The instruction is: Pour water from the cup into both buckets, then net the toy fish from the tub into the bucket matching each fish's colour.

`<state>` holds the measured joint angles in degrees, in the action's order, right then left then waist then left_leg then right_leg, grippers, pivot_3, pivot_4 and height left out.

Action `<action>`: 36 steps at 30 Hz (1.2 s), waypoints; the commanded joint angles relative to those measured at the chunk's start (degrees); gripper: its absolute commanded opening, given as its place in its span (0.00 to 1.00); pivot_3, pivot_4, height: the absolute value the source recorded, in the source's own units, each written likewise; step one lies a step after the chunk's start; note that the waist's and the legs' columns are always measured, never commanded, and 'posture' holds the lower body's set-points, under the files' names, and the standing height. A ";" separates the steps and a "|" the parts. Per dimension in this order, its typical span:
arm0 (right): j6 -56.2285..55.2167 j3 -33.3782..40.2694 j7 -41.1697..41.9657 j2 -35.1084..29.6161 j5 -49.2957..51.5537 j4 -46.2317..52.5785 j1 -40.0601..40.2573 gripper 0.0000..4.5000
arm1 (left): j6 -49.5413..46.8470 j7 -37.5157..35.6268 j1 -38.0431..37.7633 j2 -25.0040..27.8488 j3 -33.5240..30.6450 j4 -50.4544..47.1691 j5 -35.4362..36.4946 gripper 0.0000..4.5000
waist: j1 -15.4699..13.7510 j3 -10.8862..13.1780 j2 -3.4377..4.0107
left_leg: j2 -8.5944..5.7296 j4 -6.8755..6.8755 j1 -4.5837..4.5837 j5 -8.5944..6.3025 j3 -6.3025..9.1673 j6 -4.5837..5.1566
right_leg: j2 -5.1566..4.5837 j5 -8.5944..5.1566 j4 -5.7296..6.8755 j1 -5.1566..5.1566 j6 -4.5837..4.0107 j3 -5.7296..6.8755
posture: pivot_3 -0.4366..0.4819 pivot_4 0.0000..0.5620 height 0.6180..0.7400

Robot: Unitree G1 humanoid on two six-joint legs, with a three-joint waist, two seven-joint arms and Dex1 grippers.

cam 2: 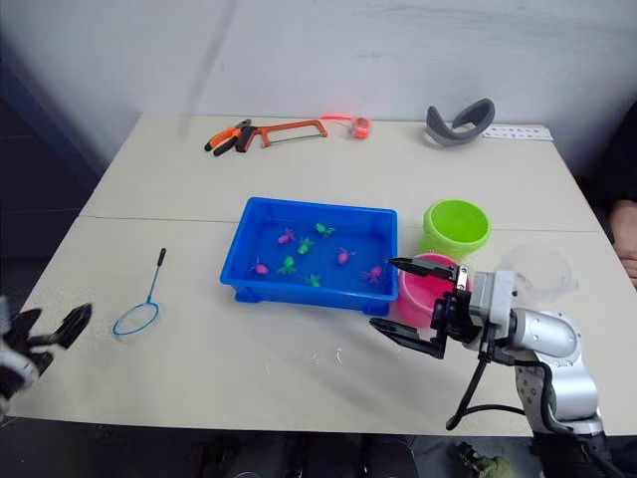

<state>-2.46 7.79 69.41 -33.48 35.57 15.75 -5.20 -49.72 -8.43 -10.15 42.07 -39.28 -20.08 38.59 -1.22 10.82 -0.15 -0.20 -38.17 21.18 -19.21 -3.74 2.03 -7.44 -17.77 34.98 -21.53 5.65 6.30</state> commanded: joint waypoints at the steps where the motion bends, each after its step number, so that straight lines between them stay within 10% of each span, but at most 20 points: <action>1: -0.83 0.05 -0.52 0.04 -0.11 2.03 0.14 0.99 | -8.51 0.14 8.04 4.40 4.45 3.92 0.46 1.00 | 0.04 0.00 0.01 | 0.00 0.02 0.01 0.01 -0.01 -0.02 | 0.01 0.00 -0.01 -0.01 0.00 0.00 | 0.48 0.27 1.00; 17: -5.13 -2.95 -3.28 1.61 -4.90 2.11 -0.02 0.99 | -6.58 -3.69 34.02 0.64 24.62 38.04 -14.67 1.00 | 1.11 0.00 -0.03 | 0.00 0.00 0.02 0.19 -0.11 -0.16 | 0.21 0.00 0.13 -0.07 0.03 0.08 | 0.48 0.27 1.00; 28: -4.88 -2.17 -5.36 0.43 -5.43 3.02 -0.16 1.00 | -7.20 -6.13 31.30 -1.67 24.42 40.95 -17.85 0.04 | 0.91 -0.02 0.00 | -0.08 0.00 -0.12 0.35 -0.12 -0.17 | 0.03 0.00 0.39 -0.05 0.04 0.04 | 0.48 0.27 1.00; 36: 2.74 -0.83 -9.02 -2.08 -1.75 7.11 -1.11 1.00 | 12.85 -24.75 28.89 1.09 15.43 35.93 -13.15 0.02 | 0.30 0.00 -0.03 | -0.08 -0.02 -0.08 0.40 -0.09 -0.19 | -0.01 0.00 0.45 -0.09 0.04 0.07 | 0.48 0.27 1.00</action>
<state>-2.08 5.03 61.92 -34.05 31.21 19.15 -5.53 -44.59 -24.63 19.47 39.93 -21.49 20.57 23.56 -0.91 10.82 -0.18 -0.28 -38.20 21.12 -18.81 -3.82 1.83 -7.45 -17.77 35.42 -21.63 5.69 6.38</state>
